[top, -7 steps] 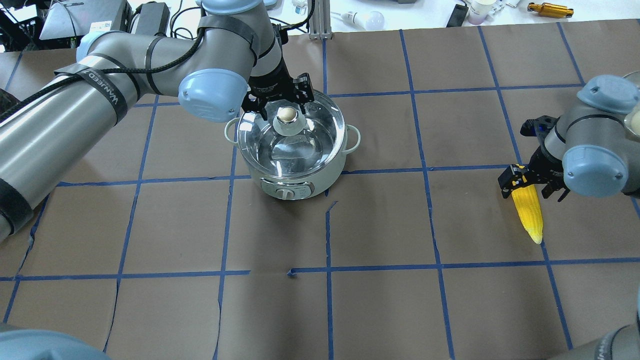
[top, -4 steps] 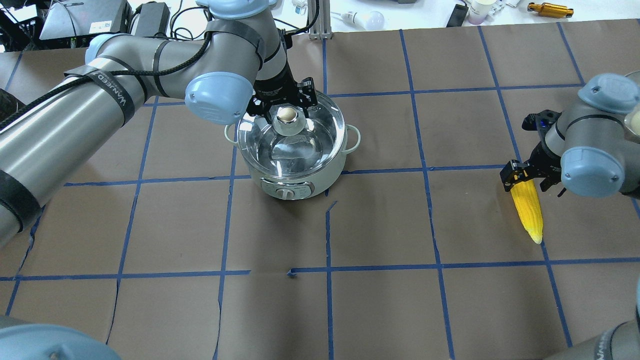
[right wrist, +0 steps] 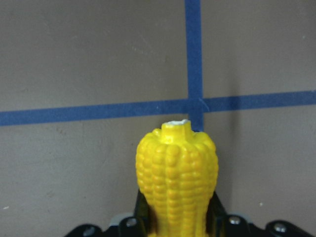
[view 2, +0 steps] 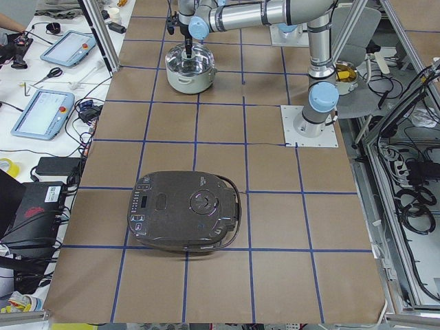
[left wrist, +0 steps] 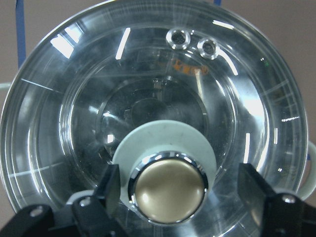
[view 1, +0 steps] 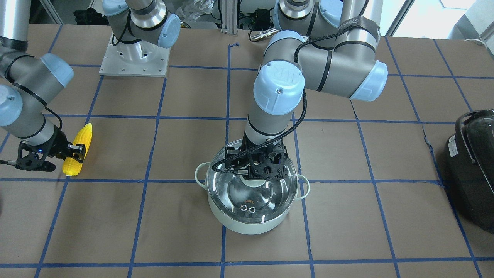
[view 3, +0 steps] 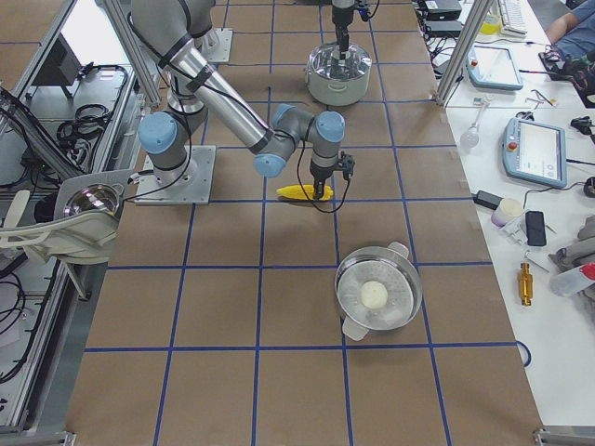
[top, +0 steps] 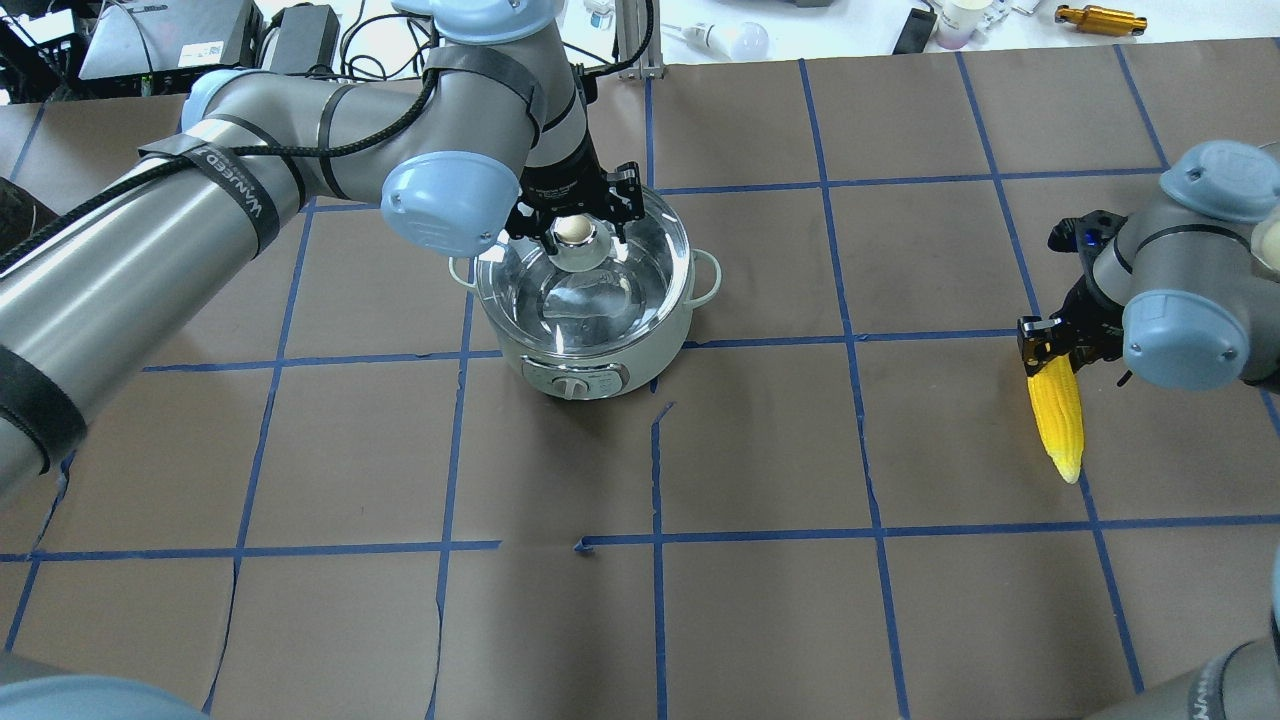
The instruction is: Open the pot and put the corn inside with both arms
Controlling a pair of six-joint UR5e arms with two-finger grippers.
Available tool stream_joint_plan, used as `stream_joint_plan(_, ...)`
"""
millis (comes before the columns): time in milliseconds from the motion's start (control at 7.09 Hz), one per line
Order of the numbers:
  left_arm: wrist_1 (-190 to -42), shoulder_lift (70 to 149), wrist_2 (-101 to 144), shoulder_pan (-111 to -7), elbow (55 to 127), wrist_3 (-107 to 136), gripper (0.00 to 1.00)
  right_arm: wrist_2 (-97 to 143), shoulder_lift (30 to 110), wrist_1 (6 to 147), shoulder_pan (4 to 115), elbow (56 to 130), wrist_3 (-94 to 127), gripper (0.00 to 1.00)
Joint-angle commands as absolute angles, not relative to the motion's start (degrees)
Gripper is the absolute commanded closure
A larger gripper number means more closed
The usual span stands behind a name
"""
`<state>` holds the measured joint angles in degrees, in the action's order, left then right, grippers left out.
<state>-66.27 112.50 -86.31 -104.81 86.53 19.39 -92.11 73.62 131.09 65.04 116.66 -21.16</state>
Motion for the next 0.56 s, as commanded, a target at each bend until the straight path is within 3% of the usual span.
stream_joint_plan(0, -66.62, 112.67, -86.4, -104.85, 86.57, 19.16, 0.67, -92.2, 74.35, 124.94, 66.78, 109.74, -19.95, 1.0)
stream_joint_plan(141, -66.62, 112.41, -87.01, -104.85, 86.49, 18.9, 0.92, -92.46, 74.27, 119.41, 69.15, 104.21, -17.43, 1.0)
stream_joint_plan(423, -68.1, 110.67, -88.77, -104.42, 85.7, 18.2, 0.93, -92.28, 73.83, 111.38, 76.24, 94.44, -9.35, 1.0)
